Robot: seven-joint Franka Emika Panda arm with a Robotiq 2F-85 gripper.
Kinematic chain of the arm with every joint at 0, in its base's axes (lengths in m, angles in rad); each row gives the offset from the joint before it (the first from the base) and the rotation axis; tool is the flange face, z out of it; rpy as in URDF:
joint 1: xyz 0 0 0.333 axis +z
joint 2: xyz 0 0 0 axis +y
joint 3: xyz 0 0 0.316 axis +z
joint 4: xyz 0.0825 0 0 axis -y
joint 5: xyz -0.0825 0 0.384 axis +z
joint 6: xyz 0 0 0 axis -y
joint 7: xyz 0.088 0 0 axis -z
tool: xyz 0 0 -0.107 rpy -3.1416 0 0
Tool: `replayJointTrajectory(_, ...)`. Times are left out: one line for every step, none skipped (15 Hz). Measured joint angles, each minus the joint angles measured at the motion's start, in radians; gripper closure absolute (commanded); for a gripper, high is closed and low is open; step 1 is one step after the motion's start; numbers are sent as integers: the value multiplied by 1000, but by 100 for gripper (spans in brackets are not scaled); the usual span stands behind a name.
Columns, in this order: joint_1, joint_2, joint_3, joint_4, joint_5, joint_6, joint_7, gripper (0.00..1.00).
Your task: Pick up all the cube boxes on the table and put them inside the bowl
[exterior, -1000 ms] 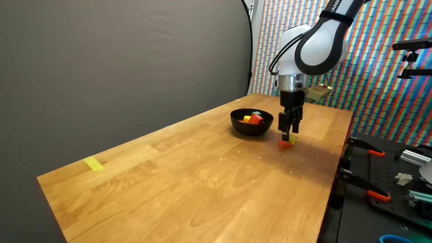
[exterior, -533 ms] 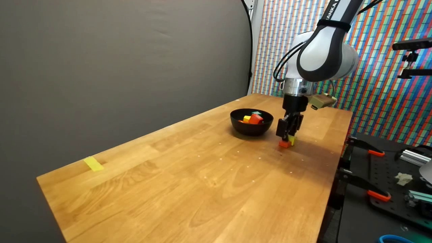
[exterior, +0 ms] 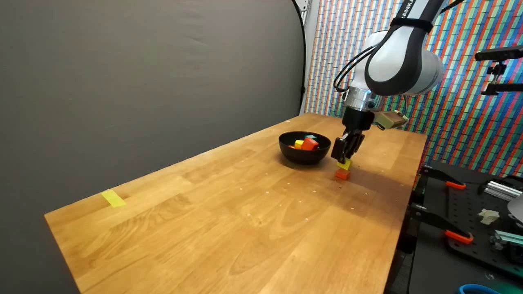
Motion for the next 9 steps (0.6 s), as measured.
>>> replayJointTrajectory(6, -23, 2, -12, 0, 35, 14, 88)
replayJointTrajectory(18, -51, 0, -25, 0, 69, 34, 88)
replayJointTrajectory(40, -82, -12, -37, 0, 99, 58, 88)
replayJointTrajectory(73, -111, -43, -39, -19, 119, 90, 88)
replayJointTrajectory(115, -137, -89, -34, -24, 130, 118, 88)
replayJointTrajectory(156, -160, -139, -29, -25, 137, 138, 88)
replayJointTrajectory(191, -177, -193, -27, -32, 144, 158, 87)
replayJointTrajectory(225, -183, -254, -22, -58, 152, 180, 87)
replayJointTrajectory(258, -174, -320, -9, -89, 152, 196, 87)
